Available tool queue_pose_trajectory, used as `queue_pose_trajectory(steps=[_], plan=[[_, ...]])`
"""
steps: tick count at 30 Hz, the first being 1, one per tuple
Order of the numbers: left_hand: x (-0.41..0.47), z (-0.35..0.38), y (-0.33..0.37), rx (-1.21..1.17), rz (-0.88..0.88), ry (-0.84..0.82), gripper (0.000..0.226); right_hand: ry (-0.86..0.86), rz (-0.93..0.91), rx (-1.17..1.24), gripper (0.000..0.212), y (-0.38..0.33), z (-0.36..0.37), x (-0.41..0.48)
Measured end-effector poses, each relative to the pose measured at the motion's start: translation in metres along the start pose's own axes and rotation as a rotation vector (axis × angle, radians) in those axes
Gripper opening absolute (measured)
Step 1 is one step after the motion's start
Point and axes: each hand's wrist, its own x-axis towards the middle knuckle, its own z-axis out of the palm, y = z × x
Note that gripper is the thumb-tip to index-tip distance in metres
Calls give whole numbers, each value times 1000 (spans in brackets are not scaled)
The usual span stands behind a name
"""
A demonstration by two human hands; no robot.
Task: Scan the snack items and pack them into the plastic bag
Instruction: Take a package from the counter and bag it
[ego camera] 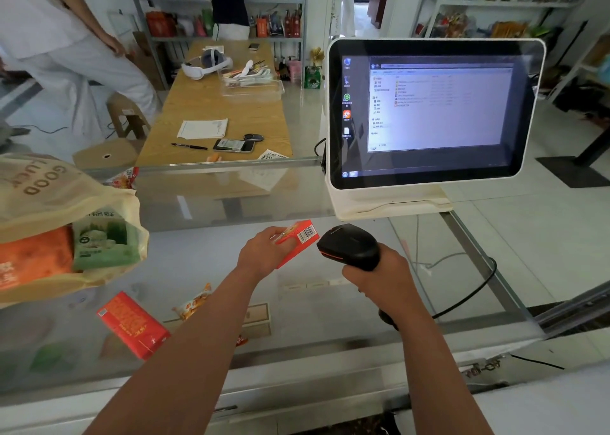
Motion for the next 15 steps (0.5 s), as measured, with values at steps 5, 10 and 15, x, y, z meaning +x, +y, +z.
queue_pose_trajectory(steps=[5, 10, 15], plan=[[-1, 1, -2, -9, -8, -4, 60, 8, -1, -14, 24, 4, 2, 2], [-4, 1, -3, -18, -2, -4, 60, 51, -6, -71, 21, 14, 9, 5], [-9, 1, -3, -33, 1, -3, 59, 1, -13, -161, 27, 32, 23, 10]])
